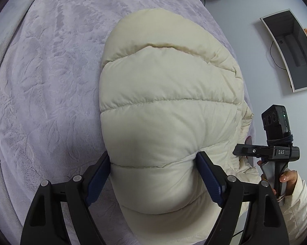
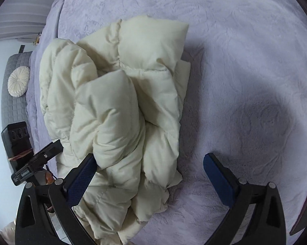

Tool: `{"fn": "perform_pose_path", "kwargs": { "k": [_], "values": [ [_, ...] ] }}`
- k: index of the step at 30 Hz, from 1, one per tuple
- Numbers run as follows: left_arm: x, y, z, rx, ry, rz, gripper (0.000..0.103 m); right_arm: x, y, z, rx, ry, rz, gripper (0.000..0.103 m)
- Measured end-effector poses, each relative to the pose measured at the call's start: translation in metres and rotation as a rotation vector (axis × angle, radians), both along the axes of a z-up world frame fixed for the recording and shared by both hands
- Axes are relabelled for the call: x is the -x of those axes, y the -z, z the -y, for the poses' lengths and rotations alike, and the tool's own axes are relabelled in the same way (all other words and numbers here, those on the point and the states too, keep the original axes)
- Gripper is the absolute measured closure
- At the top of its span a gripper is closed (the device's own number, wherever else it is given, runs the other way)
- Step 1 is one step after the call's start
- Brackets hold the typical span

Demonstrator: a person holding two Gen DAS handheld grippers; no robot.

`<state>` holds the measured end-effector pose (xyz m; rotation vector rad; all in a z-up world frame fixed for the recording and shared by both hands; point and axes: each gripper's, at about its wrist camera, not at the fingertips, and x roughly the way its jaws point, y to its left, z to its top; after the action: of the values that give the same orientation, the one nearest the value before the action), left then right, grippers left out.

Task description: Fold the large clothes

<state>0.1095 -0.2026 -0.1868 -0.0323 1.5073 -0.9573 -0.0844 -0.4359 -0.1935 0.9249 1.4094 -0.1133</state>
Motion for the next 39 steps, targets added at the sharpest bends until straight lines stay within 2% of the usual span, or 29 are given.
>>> {"fn": "perform_pose_path", "kwargs": {
  "k": [3,7,11,16,18,21,25,27,29,32,39],
  "values": [
    [0.001,0.002,0.004,-0.006,0.009,0.006,0.017,-0.008,0.014,0.001,-0.005,-0.001,-0.010,0.000],
    [-0.008,0.001,0.002,0.002,0.006,-0.017,0.017,-0.014,0.028,0.008,-0.071,0.014,0.040,0.000],
    [-0.023,0.000,-0.010,0.044,0.004,-0.026,0.017,-0.010,0.035,0.014,-0.130,0.025,0.095,0.000],
    [-0.034,0.021,-0.008,0.109,0.020,-0.142,0.016,-0.008,0.039,0.019,-0.175,0.015,0.145,0.000],
    [-0.033,0.028,0.000,0.124,0.023,-0.165,0.011,-0.010,0.040,0.021,-0.195,0.022,0.166,0.000],
    [-0.023,0.032,0.012,0.128,0.044,-0.151,0.006,-0.020,0.042,0.015,-0.251,0.018,0.214,0.000],
    [-0.017,0.034,0.024,0.094,0.041,-0.131,0.004,-0.036,0.047,-0.007,-0.264,0.012,0.220,0.000],
    [-0.017,0.032,0.021,0.094,0.026,-0.125,0.008,-0.037,0.050,-0.007,-0.288,0.038,0.229,0.005],
    [-0.015,0.027,0.018,0.090,0.030,-0.097,0.016,-0.033,0.051,-0.006,-0.335,0.073,0.243,0.032],
    [-0.010,0.016,0.015,0.087,0.045,-0.058,0.021,-0.027,0.045,-0.008,-0.347,0.082,0.266,0.048],
    [0.004,-0.018,0.008,0.060,0.061,0.013,0.021,-0.021,0.033,-0.021,-0.379,0.111,0.286,0.051]
  ]
}}
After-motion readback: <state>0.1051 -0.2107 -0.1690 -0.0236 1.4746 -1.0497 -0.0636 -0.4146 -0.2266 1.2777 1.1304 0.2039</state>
